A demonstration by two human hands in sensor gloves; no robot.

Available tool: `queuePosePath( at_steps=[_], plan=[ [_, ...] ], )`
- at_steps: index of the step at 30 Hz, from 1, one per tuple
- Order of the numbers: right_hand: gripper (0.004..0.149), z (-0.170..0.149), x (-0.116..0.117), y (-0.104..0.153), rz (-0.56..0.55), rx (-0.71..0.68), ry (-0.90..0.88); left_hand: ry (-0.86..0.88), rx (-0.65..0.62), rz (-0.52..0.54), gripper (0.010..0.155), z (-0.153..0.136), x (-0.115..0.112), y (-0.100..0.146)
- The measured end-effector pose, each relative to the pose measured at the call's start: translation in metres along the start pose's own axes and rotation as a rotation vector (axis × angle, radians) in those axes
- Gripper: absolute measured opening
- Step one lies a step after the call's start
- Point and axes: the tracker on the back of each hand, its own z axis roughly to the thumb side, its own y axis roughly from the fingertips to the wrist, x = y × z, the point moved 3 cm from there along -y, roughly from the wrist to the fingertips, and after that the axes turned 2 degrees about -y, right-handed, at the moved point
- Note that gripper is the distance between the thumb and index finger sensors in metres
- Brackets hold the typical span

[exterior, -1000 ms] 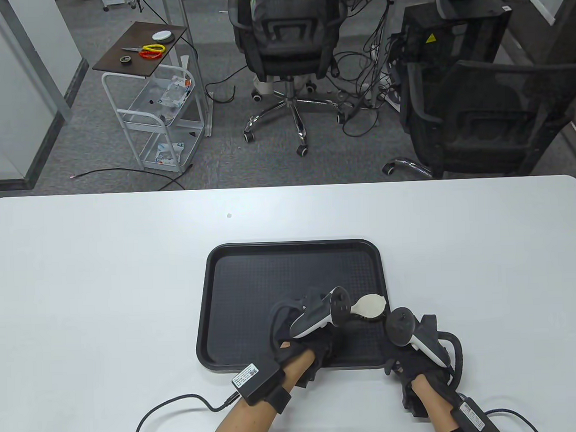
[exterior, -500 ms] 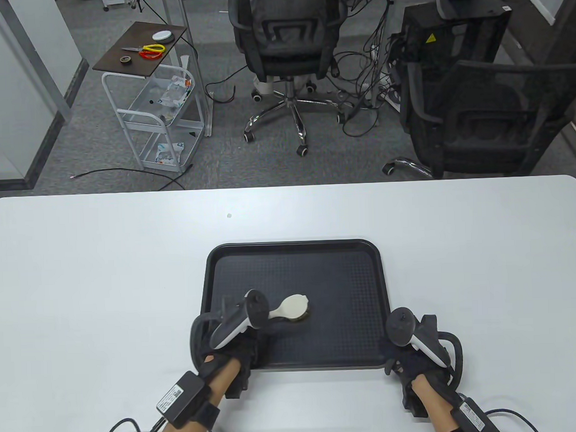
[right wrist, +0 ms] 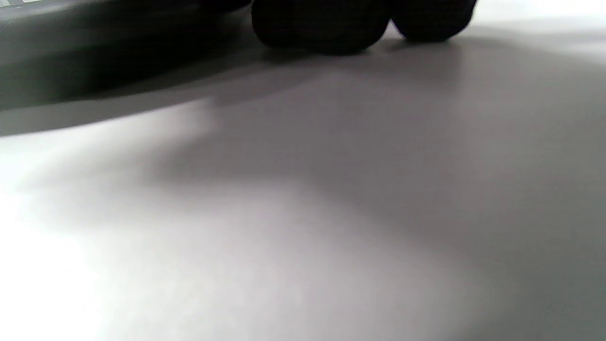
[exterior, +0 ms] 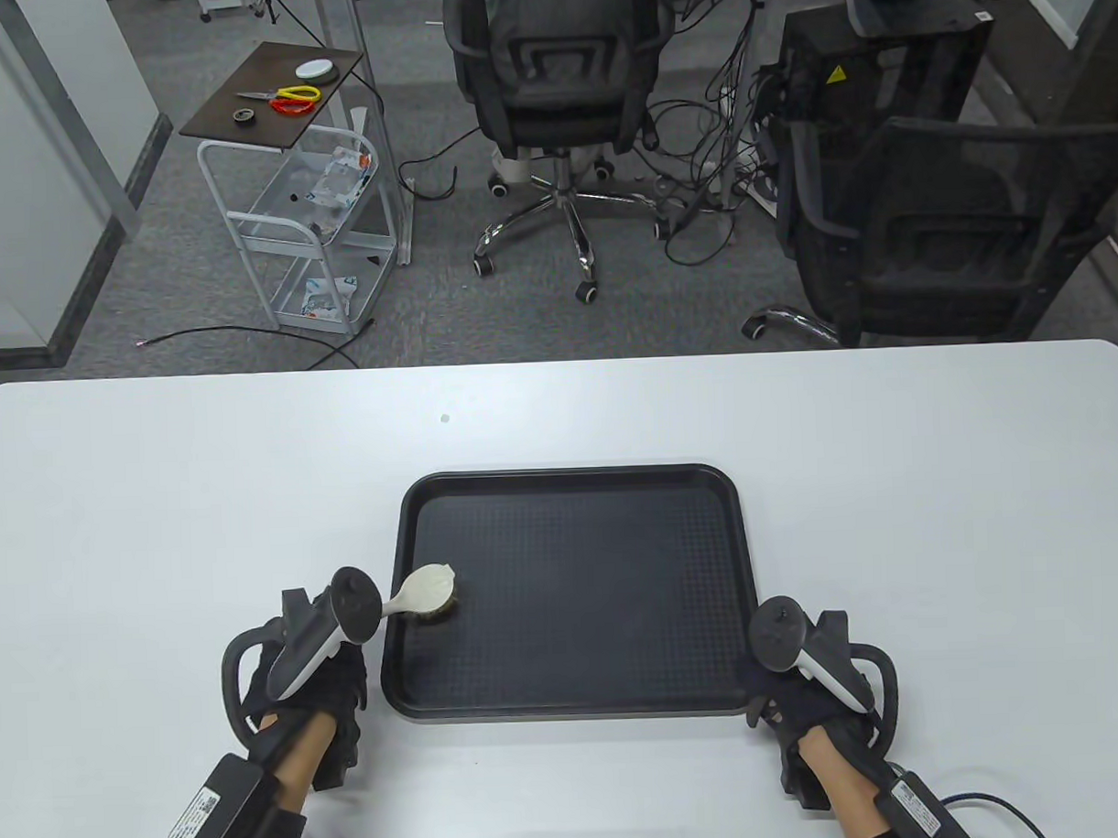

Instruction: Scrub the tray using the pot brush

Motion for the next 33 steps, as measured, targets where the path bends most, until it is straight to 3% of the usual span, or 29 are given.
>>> queuePosePath(
  at_steps=[6, 14, 18, 26, 33],
  plan=[
    [0.071, 0.0, 0.0, 0.0, 0.0, 0.0, 0.001, -0.031, -0.173, 0.056, 0.056, 0.072, 0.012, 0.011],
    [0.071, 0.0, 0.0, 0.0, 0.001, -0.001, 0.004, -0.032, -0.369, 0.017, 0.057, 0.181, -0.004, 0.023],
    [0.071, 0.0, 0.0, 0.0, 0.0, -0.001, 0.005, -0.008, -0.436, -0.003, 0.057, 0.22, -0.012, 0.032],
    [0.072, 0.0, 0.0, 0.0, 0.001, -0.001, 0.004, -0.006, -0.478, -0.026, 0.058, 0.251, -0.026, 0.039],
    [0.071, 0.0, 0.0, 0.0, 0.002, -0.002, 0.004, -0.004, -0.45, -0.042, 0.057, 0.229, -0.034, 0.038]
  ],
)
